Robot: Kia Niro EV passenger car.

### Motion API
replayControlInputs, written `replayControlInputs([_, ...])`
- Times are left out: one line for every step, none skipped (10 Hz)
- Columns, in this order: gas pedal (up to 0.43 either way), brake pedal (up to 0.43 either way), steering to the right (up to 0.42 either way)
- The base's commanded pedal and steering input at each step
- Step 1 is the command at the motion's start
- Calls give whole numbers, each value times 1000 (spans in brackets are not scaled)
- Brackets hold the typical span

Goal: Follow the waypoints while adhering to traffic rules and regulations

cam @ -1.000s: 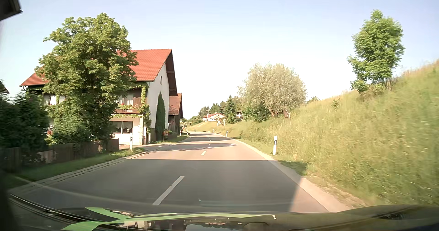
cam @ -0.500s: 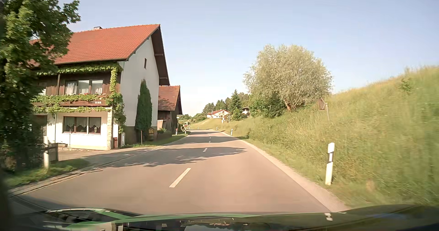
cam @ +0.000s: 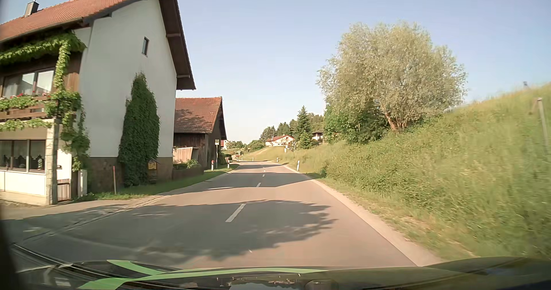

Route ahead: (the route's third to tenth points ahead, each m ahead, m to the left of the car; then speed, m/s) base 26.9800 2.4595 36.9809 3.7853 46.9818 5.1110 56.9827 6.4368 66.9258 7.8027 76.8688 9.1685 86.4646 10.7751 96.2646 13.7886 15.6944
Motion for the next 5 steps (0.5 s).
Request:
replayControlInputs([138, 0, -14])
replayControlInputs([138, 0, -14])
replayControlInputs([150, 0, -14])
replayControlInputs([150, 0, -14])
replayControlInputs([150, 0, -15])
